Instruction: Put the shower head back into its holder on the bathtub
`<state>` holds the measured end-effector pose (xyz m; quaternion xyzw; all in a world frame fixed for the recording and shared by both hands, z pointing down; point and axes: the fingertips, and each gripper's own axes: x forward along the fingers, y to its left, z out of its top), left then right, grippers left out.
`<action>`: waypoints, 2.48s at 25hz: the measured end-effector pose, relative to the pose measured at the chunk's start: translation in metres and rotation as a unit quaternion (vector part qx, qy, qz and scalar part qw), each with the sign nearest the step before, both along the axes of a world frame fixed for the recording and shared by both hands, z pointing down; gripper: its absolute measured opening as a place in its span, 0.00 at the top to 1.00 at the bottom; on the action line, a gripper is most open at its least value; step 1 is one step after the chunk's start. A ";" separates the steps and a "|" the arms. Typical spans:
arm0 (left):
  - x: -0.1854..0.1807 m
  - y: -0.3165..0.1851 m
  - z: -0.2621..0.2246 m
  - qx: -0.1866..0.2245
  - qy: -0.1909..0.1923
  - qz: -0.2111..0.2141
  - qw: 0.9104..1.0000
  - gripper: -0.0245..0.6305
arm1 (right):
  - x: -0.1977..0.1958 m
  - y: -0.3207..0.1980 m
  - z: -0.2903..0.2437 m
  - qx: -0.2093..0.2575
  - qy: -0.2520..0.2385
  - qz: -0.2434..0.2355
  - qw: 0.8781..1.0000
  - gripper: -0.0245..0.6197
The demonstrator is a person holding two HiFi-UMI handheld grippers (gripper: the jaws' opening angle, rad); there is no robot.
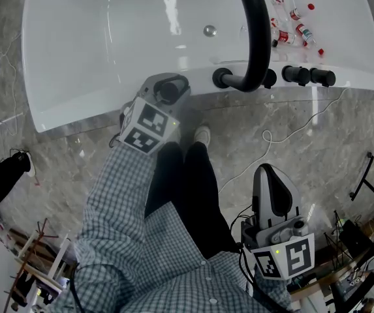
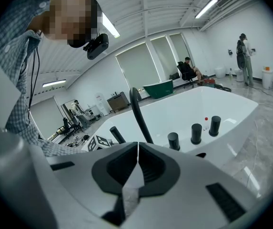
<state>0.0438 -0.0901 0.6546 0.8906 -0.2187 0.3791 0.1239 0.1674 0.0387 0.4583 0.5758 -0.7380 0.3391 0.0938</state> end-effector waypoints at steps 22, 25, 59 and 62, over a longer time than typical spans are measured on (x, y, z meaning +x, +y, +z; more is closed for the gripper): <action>-0.011 0.004 -0.021 0.005 0.085 -0.058 0.995 0.74 | -0.031 -0.001 0.002 0.001 0.000 -0.024 1.000 0.93; -0.020 0.007 -0.025 0.005 0.091 -0.065 0.994 0.74 | -0.041 -0.002 0.001 0.001 0.002 -0.035 0.999 0.93; -0.096 0.040 -0.299 0.027 0.224 -0.149 0.963 0.95 | -0.089 -0.053 -0.160 0.138 0.037 -0.084 0.986 0.93; -0.100 0.047 -0.323 0.030 0.240 -0.159 0.957 0.95 | -0.093 -0.054 -0.176 0.155 0.039 -0.093 0.983 0.93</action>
